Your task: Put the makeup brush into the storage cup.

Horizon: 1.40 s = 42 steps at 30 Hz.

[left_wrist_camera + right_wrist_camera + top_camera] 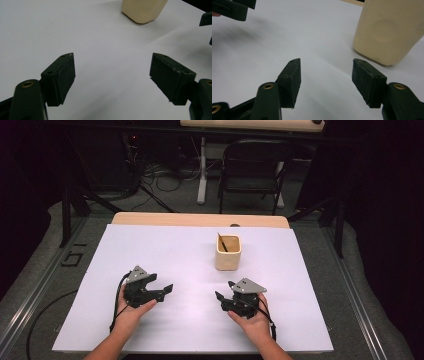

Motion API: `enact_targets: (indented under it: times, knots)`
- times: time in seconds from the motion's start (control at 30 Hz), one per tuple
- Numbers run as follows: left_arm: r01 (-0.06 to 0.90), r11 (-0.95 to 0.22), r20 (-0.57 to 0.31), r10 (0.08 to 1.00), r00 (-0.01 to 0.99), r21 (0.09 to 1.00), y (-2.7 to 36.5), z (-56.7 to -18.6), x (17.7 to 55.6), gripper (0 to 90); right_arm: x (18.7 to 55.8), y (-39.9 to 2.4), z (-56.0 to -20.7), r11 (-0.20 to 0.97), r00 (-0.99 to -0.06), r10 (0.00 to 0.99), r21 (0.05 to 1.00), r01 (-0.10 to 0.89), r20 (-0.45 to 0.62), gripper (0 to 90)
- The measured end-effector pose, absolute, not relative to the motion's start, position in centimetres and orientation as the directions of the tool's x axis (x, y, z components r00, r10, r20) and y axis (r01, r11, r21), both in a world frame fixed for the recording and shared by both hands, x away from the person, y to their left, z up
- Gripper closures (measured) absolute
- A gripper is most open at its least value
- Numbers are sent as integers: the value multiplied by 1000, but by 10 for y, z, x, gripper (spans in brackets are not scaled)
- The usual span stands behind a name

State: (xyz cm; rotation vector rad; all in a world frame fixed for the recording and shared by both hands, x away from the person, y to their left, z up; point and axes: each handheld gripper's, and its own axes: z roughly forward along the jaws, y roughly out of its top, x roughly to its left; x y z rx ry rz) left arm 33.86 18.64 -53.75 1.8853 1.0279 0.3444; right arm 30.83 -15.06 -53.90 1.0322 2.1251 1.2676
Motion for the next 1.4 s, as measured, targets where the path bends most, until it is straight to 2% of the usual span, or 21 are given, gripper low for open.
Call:
enact_targets:
  times: [0.5,1.4]
  knots:
    - [512,-225,-168,773,611,829,188,-536,335,211,300,-164,-539,316,-619,785,870,380,-15,408]
    - [523,-260,-145,778,612,812,203,-539,321,211,270,-251,-541,226,-467,884,873,432,2,398]
